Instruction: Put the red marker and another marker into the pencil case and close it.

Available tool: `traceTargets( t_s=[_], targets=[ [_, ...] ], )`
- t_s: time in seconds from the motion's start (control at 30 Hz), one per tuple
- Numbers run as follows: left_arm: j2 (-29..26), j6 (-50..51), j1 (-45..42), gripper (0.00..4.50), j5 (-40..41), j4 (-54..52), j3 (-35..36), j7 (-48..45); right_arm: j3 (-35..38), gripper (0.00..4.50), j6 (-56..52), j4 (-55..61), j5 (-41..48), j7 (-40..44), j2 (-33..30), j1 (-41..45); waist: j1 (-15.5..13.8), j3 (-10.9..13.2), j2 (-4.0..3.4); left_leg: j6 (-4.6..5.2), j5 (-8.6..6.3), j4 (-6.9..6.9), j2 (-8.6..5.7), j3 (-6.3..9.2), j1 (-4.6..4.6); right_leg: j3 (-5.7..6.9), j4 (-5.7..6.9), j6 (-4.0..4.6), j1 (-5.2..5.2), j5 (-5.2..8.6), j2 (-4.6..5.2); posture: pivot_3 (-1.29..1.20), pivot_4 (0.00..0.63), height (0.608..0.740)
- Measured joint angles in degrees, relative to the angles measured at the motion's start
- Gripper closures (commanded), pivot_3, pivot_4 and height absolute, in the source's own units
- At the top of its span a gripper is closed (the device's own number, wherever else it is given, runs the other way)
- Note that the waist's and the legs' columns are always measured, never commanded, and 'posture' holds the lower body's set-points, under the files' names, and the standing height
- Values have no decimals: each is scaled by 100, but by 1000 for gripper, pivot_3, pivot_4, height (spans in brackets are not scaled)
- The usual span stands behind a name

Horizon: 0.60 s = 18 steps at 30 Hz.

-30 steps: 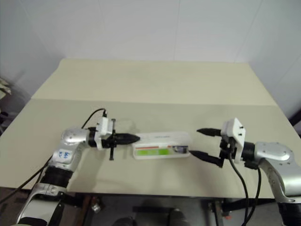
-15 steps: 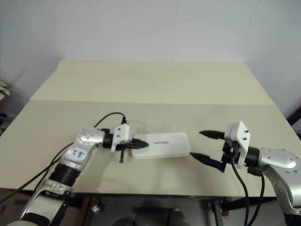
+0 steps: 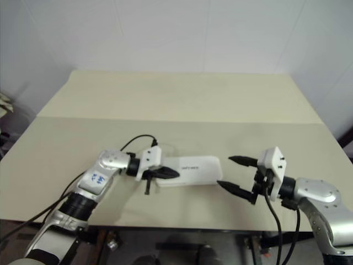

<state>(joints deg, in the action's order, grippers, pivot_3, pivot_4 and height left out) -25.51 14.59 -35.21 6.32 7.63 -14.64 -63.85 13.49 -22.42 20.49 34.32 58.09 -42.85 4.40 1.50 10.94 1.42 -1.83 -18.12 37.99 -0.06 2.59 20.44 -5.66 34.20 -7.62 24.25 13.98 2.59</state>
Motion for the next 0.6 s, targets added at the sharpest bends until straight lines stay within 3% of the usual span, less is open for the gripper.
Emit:
traceTargets(
  t_s=[0.2,0.33,0.43,0.6],
  targets=[
    [94,-209,85,4469,1107,-8,1142,-9,-107,0,105,-297,-44,131,1,257,14,3,5,0,0,-1,5,0,1,2,2,1,4,0,-1,0,150,740],
    [-301,-335,116,4469,1685,-15,1714,-396,-190,0,127,-591,-39,361,-25,560,13,3,5,0,0,-2,4,-1,1,2,-1,1,5,0,0,0,150,740],
    [-583,-257,264,3875,1908,-25,1939,-567,-202,0,209,-865,-88,526,-82,670,11,3,5,1,-1,-2,4,-1,2,2,-4,1,4,1,2,0,150,740],
    [-922,-232,734,2204,2176,-255,2270,-709,-212,0,290,-1327,-163,733,-93,917,9,4,6,2,-4,-3,6,1,7,5,-10,2,6,1,3,0,150,740]
  ],
)
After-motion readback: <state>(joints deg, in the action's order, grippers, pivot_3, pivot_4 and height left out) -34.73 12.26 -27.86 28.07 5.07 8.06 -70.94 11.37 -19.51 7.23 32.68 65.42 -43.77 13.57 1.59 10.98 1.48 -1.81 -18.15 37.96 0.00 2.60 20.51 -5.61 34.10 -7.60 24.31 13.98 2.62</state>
